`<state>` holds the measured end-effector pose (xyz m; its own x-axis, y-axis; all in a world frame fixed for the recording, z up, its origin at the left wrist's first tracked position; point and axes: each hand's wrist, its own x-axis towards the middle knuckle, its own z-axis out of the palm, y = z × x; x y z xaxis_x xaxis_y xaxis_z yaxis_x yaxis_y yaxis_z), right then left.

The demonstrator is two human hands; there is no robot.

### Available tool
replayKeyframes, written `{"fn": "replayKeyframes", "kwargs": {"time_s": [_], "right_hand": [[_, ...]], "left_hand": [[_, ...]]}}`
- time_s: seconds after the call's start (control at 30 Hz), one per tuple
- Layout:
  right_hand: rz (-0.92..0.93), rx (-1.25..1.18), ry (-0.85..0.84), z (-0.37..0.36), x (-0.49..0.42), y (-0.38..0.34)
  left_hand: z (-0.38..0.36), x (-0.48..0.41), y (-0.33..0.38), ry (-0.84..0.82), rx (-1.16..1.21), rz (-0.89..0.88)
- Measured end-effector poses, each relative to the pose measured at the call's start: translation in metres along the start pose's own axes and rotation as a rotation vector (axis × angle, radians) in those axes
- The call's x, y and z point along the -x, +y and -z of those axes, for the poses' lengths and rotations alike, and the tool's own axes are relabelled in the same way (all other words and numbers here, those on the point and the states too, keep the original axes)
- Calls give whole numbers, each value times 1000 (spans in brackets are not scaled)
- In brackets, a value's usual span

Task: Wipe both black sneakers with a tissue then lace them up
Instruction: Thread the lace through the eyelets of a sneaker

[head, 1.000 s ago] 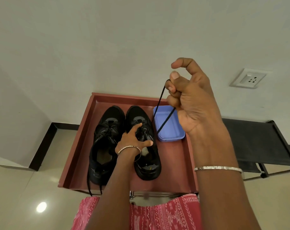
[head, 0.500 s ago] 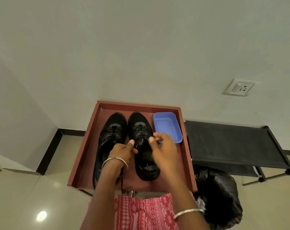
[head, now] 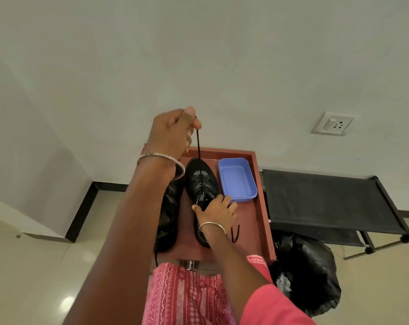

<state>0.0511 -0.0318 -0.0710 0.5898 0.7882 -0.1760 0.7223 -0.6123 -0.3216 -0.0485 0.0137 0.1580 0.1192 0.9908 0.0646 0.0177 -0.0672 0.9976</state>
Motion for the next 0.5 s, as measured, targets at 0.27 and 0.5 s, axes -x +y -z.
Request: {"fn": "replayKeyframes", "kwargs": {"time_s": [0.27,0.5], "right_hand": [[-39,-26,38,-10,-6,1],[-59,-45,39,-8,-5,-2]], "left_hand": [[-23,-7,33,-25,110,-59],[-13,0,37,-18,129,-10]]}}
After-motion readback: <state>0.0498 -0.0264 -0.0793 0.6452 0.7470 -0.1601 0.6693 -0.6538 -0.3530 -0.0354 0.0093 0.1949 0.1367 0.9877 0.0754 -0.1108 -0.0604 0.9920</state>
